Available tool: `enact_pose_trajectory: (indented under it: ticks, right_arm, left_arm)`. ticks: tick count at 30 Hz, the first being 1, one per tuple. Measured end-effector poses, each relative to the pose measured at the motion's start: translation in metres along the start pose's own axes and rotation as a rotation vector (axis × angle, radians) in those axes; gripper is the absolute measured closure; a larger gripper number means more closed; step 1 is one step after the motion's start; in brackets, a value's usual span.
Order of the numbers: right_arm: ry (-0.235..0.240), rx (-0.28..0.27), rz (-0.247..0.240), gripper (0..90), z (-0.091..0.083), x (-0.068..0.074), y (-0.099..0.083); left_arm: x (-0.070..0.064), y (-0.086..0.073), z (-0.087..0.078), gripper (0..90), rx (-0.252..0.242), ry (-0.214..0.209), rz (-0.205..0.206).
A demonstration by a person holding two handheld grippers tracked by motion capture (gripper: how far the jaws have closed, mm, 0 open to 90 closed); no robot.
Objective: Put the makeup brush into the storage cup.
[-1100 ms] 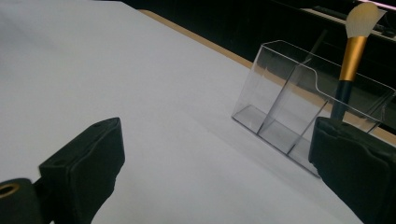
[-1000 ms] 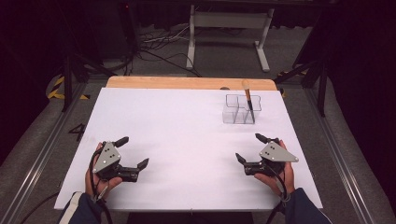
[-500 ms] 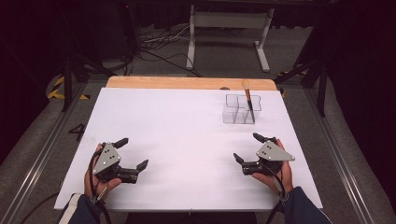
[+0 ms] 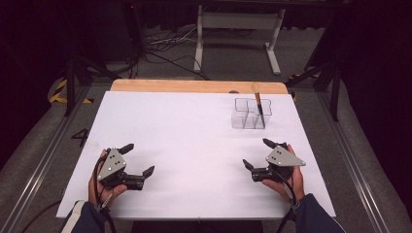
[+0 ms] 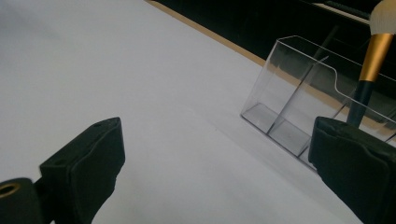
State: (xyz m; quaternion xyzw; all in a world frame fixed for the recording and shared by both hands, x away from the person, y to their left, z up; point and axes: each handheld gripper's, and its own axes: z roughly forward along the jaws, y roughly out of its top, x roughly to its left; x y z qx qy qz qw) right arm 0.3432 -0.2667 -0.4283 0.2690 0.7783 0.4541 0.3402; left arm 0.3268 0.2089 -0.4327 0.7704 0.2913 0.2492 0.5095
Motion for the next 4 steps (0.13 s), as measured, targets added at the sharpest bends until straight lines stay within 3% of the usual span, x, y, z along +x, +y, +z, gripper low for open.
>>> enact_pose_trajectory:
  ticks: [4]
  right_arm:
    - [-0.013,0.005,0.005,4.6,-0.0002,0.0000,-0.0002]
  left_arm:
    - [-0.0008,0.0004,0.0008,1.7,0.001,0.000,-0.001]
